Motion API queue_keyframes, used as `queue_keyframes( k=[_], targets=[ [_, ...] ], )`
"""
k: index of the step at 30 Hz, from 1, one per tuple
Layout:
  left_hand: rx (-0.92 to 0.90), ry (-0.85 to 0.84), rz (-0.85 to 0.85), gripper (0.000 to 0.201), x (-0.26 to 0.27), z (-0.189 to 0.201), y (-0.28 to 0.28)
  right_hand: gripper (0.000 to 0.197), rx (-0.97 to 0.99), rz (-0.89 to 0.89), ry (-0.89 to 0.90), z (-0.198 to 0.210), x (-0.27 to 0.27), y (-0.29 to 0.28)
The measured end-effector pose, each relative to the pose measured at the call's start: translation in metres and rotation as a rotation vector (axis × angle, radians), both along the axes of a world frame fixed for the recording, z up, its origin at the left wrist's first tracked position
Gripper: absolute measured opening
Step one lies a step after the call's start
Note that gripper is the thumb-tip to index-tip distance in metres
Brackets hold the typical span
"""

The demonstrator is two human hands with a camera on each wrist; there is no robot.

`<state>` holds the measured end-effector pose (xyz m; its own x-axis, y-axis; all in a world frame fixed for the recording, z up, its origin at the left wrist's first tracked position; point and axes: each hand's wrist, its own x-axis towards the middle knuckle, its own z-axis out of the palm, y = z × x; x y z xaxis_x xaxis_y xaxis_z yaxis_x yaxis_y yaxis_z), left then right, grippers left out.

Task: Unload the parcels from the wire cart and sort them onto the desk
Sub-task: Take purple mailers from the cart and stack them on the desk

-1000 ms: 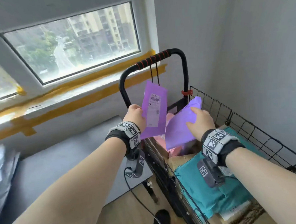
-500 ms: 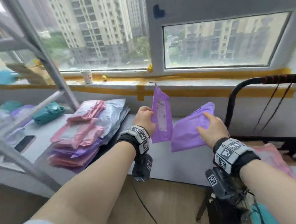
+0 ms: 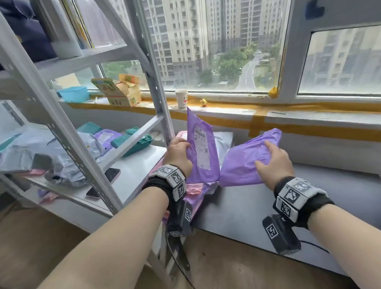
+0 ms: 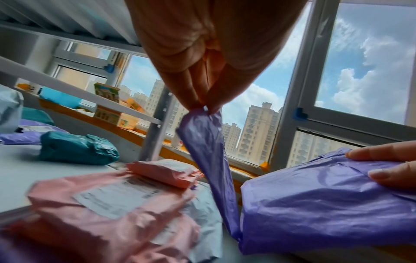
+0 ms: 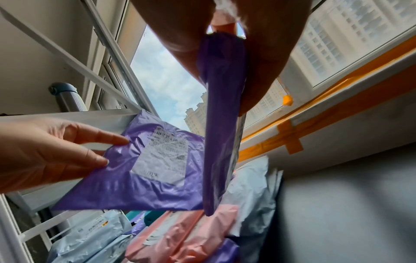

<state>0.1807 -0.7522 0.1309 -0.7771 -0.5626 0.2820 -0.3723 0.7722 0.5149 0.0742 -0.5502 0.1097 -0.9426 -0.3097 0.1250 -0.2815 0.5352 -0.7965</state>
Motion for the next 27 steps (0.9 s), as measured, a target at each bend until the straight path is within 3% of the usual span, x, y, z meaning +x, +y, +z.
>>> queue_keyframes(
  k=[9,20,22,25,27],
  targets=[
    [0.083,-0.011,0.099,0.046,0.013,-0.012,-0.098,0.06,-0.005,0.008,0.012,0.002,-0.006,-0.091],
    [-0.01,0.027,0.054,0.043,-0.067,0.011,-0.136,0.058,-0.088,-0.003,0.004,0.009,-0.098,-0.133],
    [-0.037,-0.056,0.09,0.044,-0.087,0.016,-0.147,0.058,-0.096,0.01,0.003,0.007,-0.113,-0.136],
    [-0.137,-0.33,0.2,0.045,-0.11,0.006,-0.157,0.058,-0.104,0.027,-0.001,0.001,-0.129,-0.137],
    [-0.208,-0.503,0.182,0.045,-0.121,-0.01,-0.156,0.057,-0.11,0.038,0.009,-0.004,-0.139,-0.136]
  ],
)
